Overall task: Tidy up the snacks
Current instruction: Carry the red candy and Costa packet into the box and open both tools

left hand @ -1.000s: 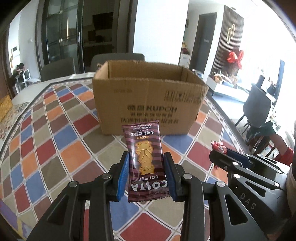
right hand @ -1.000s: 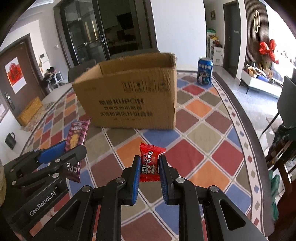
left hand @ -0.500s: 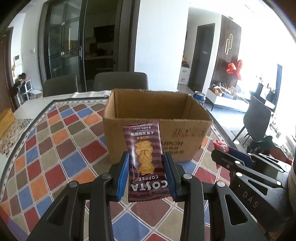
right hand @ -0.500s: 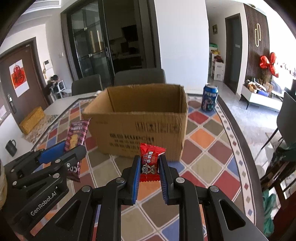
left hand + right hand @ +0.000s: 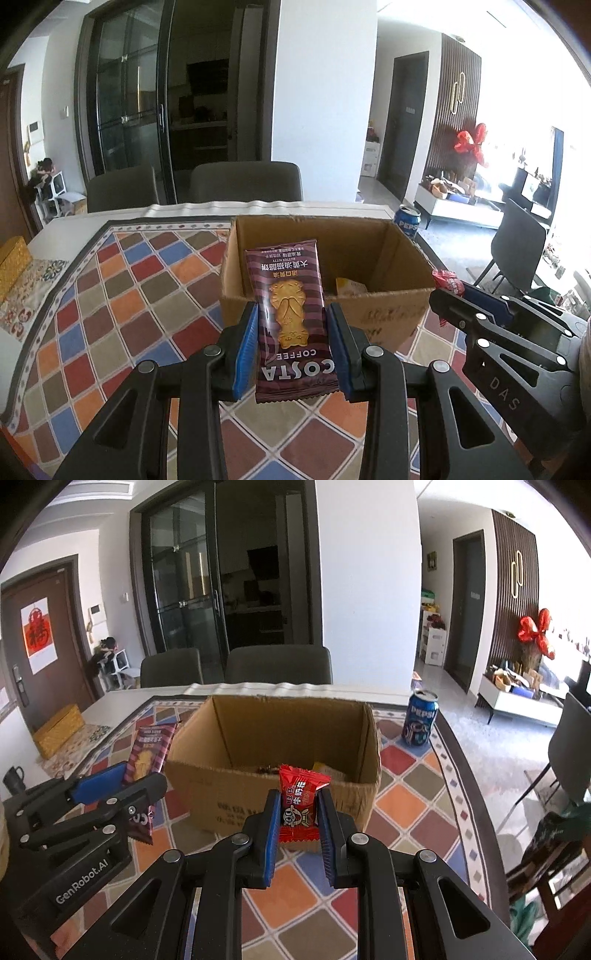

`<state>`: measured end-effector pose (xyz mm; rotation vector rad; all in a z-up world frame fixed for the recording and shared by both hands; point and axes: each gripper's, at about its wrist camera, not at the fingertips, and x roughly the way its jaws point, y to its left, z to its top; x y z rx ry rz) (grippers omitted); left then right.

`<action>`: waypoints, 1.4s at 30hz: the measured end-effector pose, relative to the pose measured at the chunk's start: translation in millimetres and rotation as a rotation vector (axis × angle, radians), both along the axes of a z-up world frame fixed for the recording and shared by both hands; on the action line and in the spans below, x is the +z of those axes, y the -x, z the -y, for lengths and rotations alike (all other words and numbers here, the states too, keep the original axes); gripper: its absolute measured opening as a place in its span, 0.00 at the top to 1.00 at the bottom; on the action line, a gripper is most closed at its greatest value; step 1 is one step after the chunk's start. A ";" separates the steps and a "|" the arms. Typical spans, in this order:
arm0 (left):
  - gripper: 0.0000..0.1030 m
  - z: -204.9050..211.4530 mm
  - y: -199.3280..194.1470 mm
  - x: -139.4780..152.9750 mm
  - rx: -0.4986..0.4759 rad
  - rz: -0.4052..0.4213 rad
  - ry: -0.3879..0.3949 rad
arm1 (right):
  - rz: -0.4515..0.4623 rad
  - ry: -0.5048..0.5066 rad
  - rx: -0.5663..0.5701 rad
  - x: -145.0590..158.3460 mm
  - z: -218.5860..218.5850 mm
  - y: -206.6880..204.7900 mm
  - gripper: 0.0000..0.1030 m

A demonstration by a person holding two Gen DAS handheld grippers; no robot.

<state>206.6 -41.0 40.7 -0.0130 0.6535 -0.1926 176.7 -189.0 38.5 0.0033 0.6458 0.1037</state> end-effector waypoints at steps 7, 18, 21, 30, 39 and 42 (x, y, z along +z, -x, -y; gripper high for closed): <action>0.65 -3.6 -27.1 8.1 -0.003 -0.007 0.000 | 0.034 0.034 0.010 12.0 -7.1 -19.4 0.80; 0.65 -4.7 -77.2 8.8 -0.011 -0.042 -0.015 | 0.012 0.052 0.007 15.8 -10.7 -60.9 0.80; 0.65 -5.3 -90.2 5.1 -0.017 -0.055 -0.013 | 0.001 0.053 0.004 13.8 -9.2 -72.0 0.80; 0.64 0.7 -119.6 -8.2 -0.039 -0.097 -0.021 | -0.030 0.075 -0.011 2.7 -6.6 -96.6 0.80; 0.57 3.8 -125.1 -12.8 -0.014 -0.111 -0.059 | -0.070 0.092 -0.039 -6.5 -4.0 -108.9 0.58; 0.55 1.8 -118.7 -11.5 -0.008 -0.110 -0.055 | -0.074 0.094 -0.041 -7.6 -1.9 -106.4 0.58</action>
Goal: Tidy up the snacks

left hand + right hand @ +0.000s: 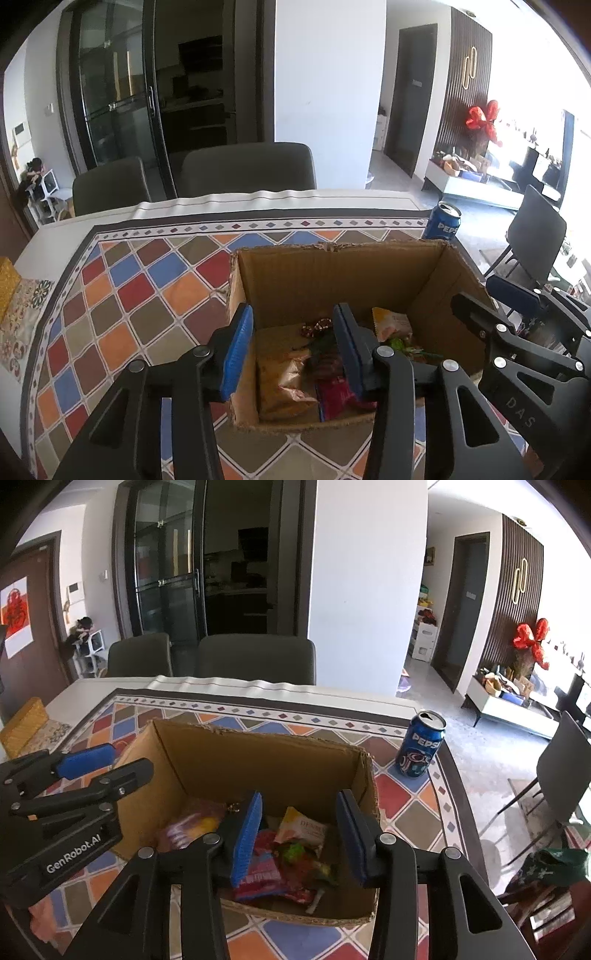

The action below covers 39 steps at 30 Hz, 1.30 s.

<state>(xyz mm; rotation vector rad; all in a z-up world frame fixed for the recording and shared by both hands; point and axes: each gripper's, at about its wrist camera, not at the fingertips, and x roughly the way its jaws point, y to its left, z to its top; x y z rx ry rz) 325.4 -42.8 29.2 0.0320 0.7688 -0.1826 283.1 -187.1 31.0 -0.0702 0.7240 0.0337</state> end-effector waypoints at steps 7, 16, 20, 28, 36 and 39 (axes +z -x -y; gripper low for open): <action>0.53 -7.6 27.6 8.2 0.006 0.017 0.016 | 0.016 -0.022 -0.004 6.9 3.1 18.6 0.53; 0.46 -12.3 79.8 24.3 -0.014 0.083 0.004 | 0.051 -0.076 -0.010 20.8 5.8 63.0 0.43; 0.40 -15.9 107.1 31.1 -0.010 0.122 -0.005 | 0.072 -0.077 -0.011 27.4 4.0 89.5 0.36; 0.27 -20.4 158.3 34.7 0.007 0.179 -0.030 | 0.110 -0.063 -0.026 33.3 3.5 135.6 0.29; 0.15 -21.9 199.0 34.9 0.019 0.207 -0.032 | 0.125 -0.085 -0.030 32.1 6.3 175.9 0.23; 0.13 -23.8 209.9 35.2 0.034 0.206 -0.028 | 0.132 -0.082 -0.042 32.3 9.6 187.1 0.21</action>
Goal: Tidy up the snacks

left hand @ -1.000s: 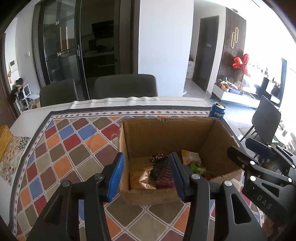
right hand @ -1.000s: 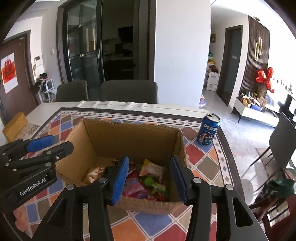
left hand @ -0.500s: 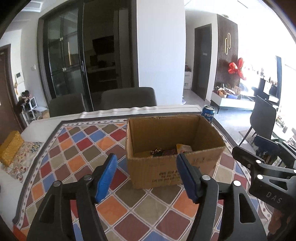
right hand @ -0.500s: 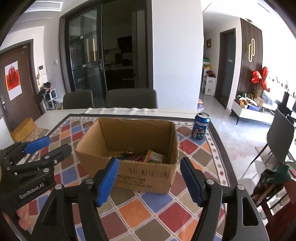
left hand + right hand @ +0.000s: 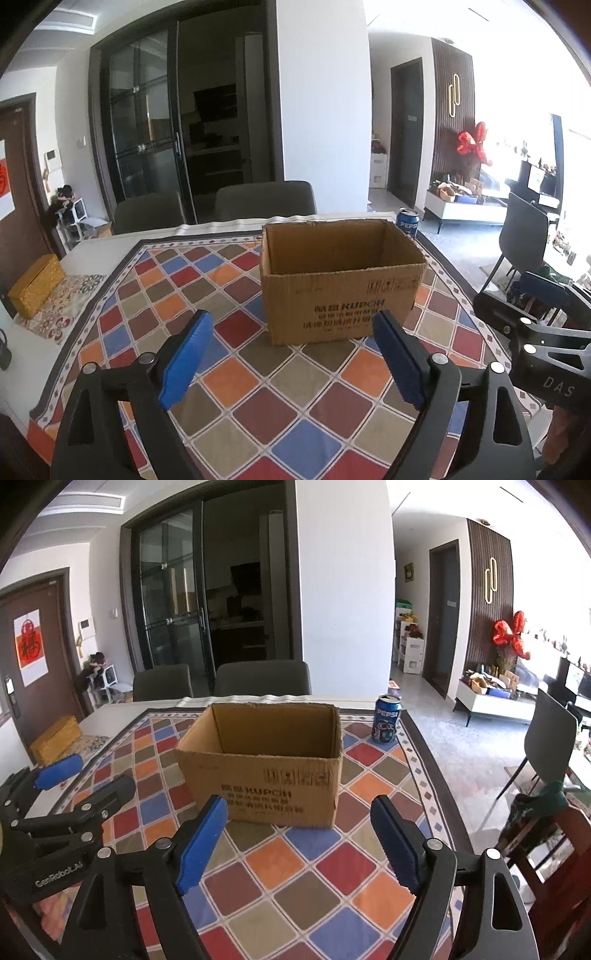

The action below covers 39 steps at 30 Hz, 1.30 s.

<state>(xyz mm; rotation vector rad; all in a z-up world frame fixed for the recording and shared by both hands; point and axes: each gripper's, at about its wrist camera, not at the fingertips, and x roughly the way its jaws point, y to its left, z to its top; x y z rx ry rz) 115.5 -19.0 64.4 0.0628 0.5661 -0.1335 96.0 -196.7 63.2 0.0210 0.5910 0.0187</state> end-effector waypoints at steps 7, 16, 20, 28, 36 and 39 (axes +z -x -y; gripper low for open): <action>0.09 -1.5 20.2 4.7 0.006 0.004 0.013 | 0.008 0.005 -0.012 -2.2 -1.1 20.9 0.20; 0.05 -0.1 37.5 9.9 0.010 0.021 0.010 | 0.023 0.003 -0.013 -0.4 2.0 39.8 0.20; 0.04 0.7 40.3 12.6 0.011 0.035 0.006 | 0.023 -0.005 -0.012 0.0 2.2 42.2 0.20; 0.04 0.8 42.4 13.1 0.014 0.039 0.006 | 0.034 0.000 -0.014 1.2 3.1 46.9 0.20; 0.04 -0.1 44.2 13.5 0.021 0.043 0.005 | 0.034 0.000 -0.014 2.1 2.4 47.7 0.20; 0.04 -1.4 45.0 14.5 0.025 0.043 0.014 | 0.032 0.001 -0.014 2.5 2.8 48.3 0.20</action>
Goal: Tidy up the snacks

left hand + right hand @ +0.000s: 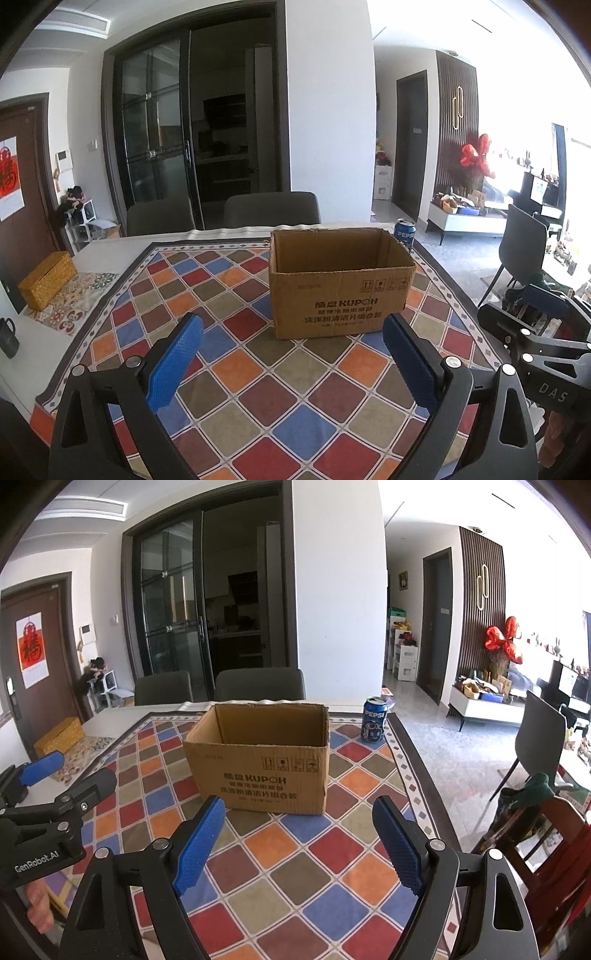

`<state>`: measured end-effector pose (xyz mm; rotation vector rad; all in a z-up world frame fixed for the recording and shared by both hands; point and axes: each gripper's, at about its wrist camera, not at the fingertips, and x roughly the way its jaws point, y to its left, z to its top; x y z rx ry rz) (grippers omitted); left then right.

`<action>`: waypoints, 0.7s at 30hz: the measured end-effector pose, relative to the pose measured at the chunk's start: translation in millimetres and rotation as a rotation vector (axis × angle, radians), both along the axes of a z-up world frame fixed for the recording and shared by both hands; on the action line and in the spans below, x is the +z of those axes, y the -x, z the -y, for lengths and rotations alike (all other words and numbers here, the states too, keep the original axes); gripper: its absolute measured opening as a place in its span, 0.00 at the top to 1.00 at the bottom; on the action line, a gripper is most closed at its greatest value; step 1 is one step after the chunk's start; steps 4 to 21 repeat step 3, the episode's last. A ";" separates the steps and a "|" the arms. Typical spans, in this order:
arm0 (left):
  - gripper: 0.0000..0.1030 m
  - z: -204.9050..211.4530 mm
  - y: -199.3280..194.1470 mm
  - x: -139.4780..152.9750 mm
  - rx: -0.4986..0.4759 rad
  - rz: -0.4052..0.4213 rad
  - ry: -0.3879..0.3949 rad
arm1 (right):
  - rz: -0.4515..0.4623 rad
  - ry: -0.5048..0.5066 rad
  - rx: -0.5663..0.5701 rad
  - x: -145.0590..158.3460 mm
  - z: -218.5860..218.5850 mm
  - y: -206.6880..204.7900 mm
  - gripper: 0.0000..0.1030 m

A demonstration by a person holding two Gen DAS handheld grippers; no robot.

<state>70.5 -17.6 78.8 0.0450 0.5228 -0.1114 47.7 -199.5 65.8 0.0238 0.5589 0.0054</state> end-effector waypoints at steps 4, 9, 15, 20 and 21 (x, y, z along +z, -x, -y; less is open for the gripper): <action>0.04 -0.7 0.4 0.7 0.003 0.000 0.002 | 0.000 0.003 0.001 0.9 -0.6 0.3 0.20; 0.04 -0.7 0.4 0.7 0.003 0.000 0.002 | 0.000 0.003 0.001 0.9 -0.6 0.3 0.20; 0.04 -0.7 0.4 0.7 0.003 0.000 0.002 | 0.000 0.003 0.001 0.9 -0.6 0.3 0.20; 0.04 -0.7 0.4 0.7 0.003 0.000 0.002 | 0.000 0.003 0.001 0.9 -0.6 0.3 0.20; 0.04 -0.7 0.4 0.7 0.003 0.000 0.002 | 0.000 0.003 0.001 0.9 -0.6 0.3 0.20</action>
